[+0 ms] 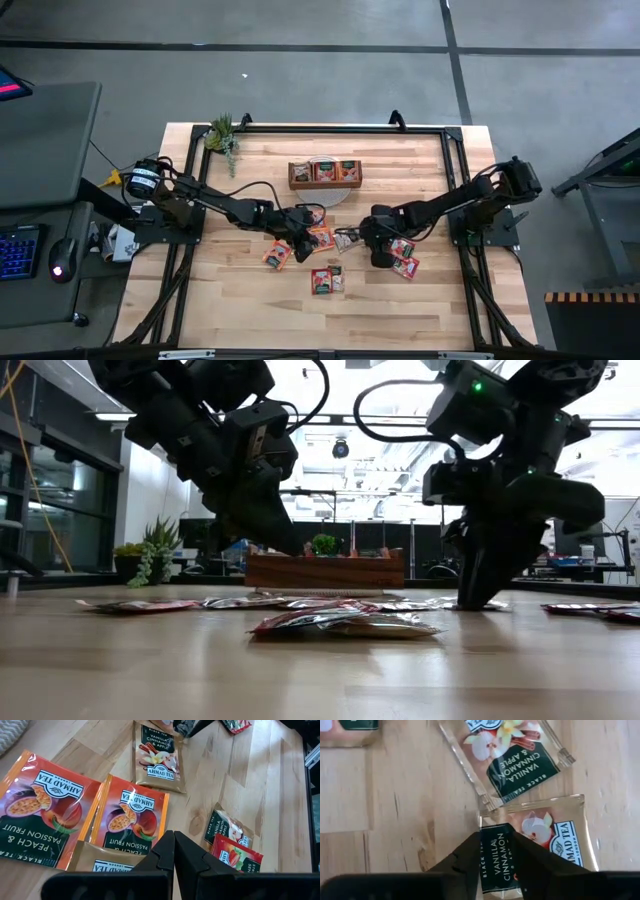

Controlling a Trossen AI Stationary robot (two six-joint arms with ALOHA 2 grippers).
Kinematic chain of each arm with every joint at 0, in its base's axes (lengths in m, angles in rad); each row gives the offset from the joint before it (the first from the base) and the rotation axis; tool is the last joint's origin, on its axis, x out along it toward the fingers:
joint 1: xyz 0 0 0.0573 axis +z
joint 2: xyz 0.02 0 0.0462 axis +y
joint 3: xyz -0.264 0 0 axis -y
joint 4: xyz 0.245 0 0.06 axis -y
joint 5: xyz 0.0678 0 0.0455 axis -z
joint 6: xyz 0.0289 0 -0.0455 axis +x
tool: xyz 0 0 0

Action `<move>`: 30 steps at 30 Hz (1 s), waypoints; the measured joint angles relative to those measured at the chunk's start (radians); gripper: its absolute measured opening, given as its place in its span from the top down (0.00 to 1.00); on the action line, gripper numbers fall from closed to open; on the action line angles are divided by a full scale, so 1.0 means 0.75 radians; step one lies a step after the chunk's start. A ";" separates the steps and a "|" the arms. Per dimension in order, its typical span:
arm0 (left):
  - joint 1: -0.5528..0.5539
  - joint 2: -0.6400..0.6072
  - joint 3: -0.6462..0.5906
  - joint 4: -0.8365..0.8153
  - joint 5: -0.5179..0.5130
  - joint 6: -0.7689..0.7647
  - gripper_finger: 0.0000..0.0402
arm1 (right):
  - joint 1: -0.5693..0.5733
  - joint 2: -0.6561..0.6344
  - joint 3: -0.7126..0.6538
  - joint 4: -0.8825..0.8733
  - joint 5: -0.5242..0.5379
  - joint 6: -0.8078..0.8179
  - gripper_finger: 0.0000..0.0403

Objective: Pick & Place Tea
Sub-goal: Put the brown tea bag in the left section of the wooden organizer

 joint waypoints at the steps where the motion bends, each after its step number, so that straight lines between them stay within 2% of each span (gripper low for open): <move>1: 0.000 0.000 -0.001 0.000 0.000 0.000 1.00 | 0.000 0.000 0.000 -0.001 0.002 0.006 0.77; 10: 0.000 0.000 -0.001 0.000 -0.008 0.000 1.00 | 0.001 0.000 0.000 -0.009 -0.002 0.051 0.98; 16: 0.000 0.000 -0.001 0.000 -0.008 0.000 1.00 | 0.012 -0.030 0.012 -0.051 0.020 0.138 1.00; 24: 0.000 0.000 -0.001 0.004 -0.002 -0.001 1.00 | 0.011 -0.113 0.167 -0.379 0.125 0.147 1.00; 26: 0.000 0.000 -0.001 0.009 0.001 0.000 1.00 | 0.011 -0.127 0.218 -0.410 0.097 0.129 1.00; 30: 0.001 0.000 -0.001 0.020 0.005 0.013 1.00 | -0.010 -0.133 0.325 -0.414 -0.055 0.102 1.00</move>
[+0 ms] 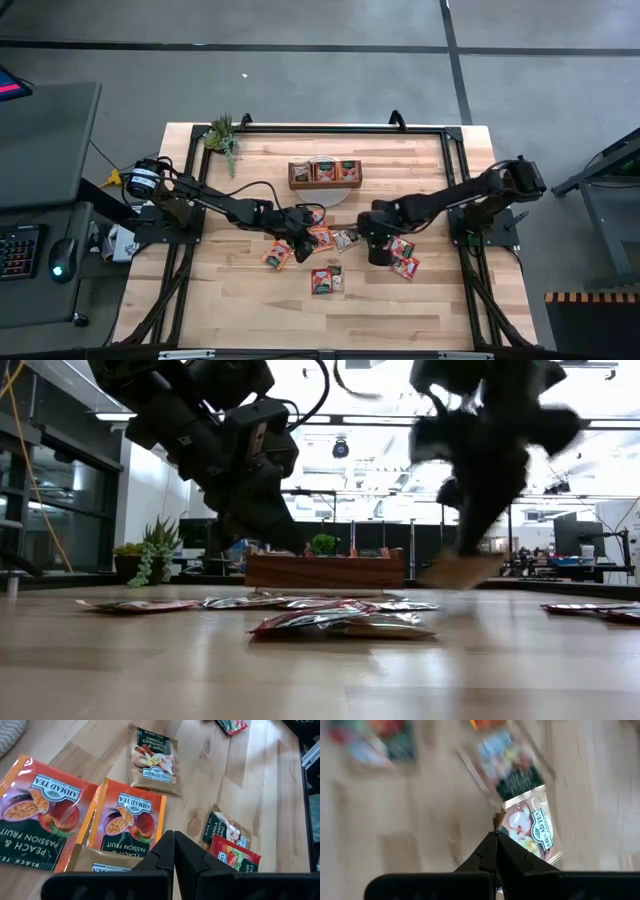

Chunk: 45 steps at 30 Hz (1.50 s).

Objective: Pick & Place Tea
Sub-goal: Put the brown tea bag in the left section of the wooden organizer

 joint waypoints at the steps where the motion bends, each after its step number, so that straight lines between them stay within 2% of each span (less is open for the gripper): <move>1: 0.000 0.000 0.000 0.003 0.002 0.009 1.00 | -0.007 -0.002 0.032 -0.010 -0.034 0.001 1.00; 9: 0.000 0.000 0.000 0.041 0.002 0.127 1.00 | -0.071 -0.004 0.261 -0.063 -0.286 -0.002 1.00; 15: 0.000 -0.017 0.010 0.083 -0.029 0.327 1.00 | -0.129 -0.005 0.412 -0.135 -0.466 -0.005 1.00; 19: 0.001 -0.032 0.074 0.091 -0.052 0.559 0.99 | -0.152 -0.005 0.486 -0.200 -0.530 -0.036 1.00; 23: 0.001 -0.085 0.154 0.053 -0.072 0.734 0.90 | -0.162 -0.006 0.525 -0.277 -0.549 -0.045 1.00; 27: -0.001 -0.111 0.221 -0.164 -0.202 0.820 0.75 | -0.162 -0.007 0.535 -0.348 -0.543 -0.052 1.00; 34: -0.001 -0.113 0.328 -0.252 -0.209 0.998 0.54 | -0.170 -0.007 0.535 -0.361 -0.558 -0.063 1.00; 38: -0.001 -0.116 0.395 -0.251 -0.210 1.060 0.49 | -0.195 -0.007 0.534 -0.365 -0.589 -0.068 1.00; 45: -0.001 -0.115 0.542 -0.361 -0.213 1.132 0.49 | -0.213 -0.007 0.534 -0.360 -0.592 -0.073 1.00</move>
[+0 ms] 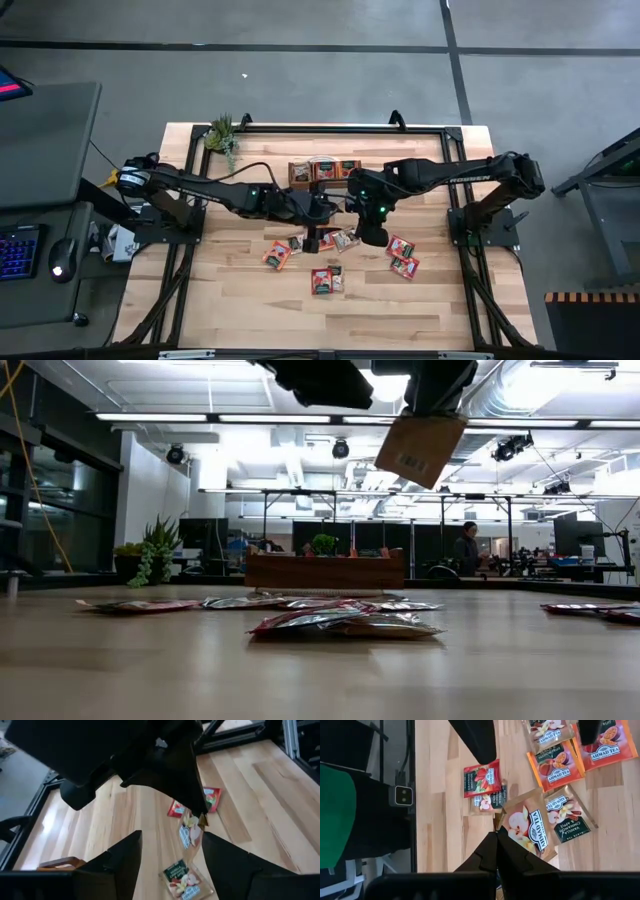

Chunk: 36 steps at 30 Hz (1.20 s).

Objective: Pick & Place Tea
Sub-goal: Put the brown tea bag in the left section of the wooden organizer

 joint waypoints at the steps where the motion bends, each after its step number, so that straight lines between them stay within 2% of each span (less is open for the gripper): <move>1: 0.000 0.000 0.010 -0.017 0.000 0.008 0.49 | -0.001 0.000 0.000 0.003 0.000 -0.004 1.00; 7: 0.000 0.000 0.015 -0.046 0.000 0.012 0.49 | -0.009 -0.001 0.007 -0.001 -0.009 -0.010 1.00; 18: 0.000 0.000 0.015 -0.029 -0.003 0.007 0.49 | -0.044 -0.002 0.126 -0.001 0.029 -0.054 1.00; 31: 0.000 0.001 0.015 0.020 -0.022 0.006 0.49 | -0.061 -0.002 0.137 0.019 0.055 -0.070 1.00; 36: 0.000 0.001 0.015 0.030 -0.021 0.001 0.53 | -0.061 -0.002 0.137 0.025 0.059 -0.070 1.00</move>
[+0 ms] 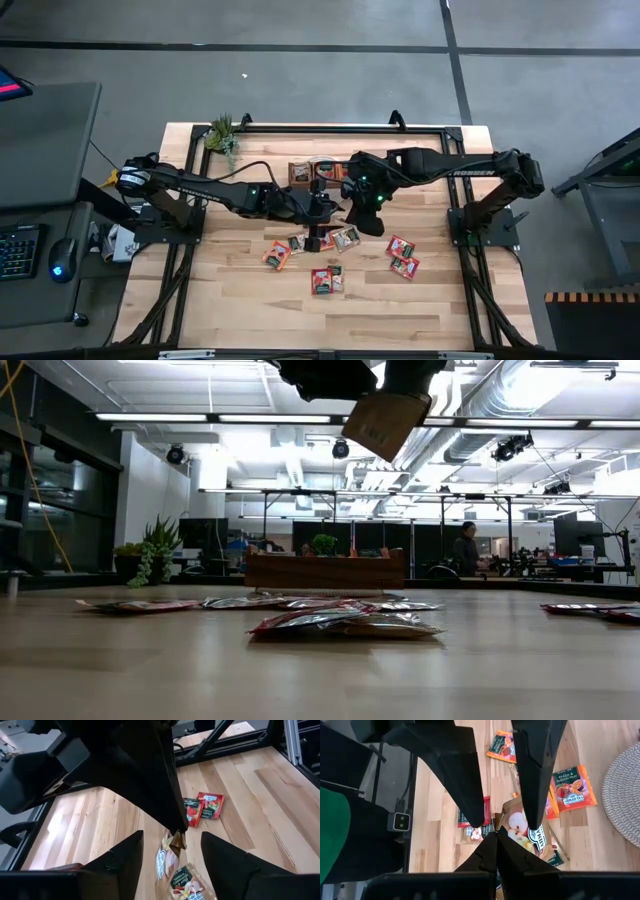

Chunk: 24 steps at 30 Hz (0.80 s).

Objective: Pick & Place Tea
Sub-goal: Put the brown tea bag in the left section of the wooden organizer

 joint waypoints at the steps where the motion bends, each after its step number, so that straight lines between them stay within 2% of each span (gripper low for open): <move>1: 0.000 0.000 0.000 0.001 0.000 -0.002 0.55 | 0.000 0.000 0.000 0.004 0.000 0.000 1.00; 12: 0.000 0.000 -0.001 -0.054 0.001 -0.005 0.80 | 0.000 0.000 0.000 0.021 0.001 0.002 1.00; 24: 0.000 0.000 -0.002 -0.045 0.001 -0.008 0.98 | 0.000 0.001 0.003 0.031 0.000 0.004 1.00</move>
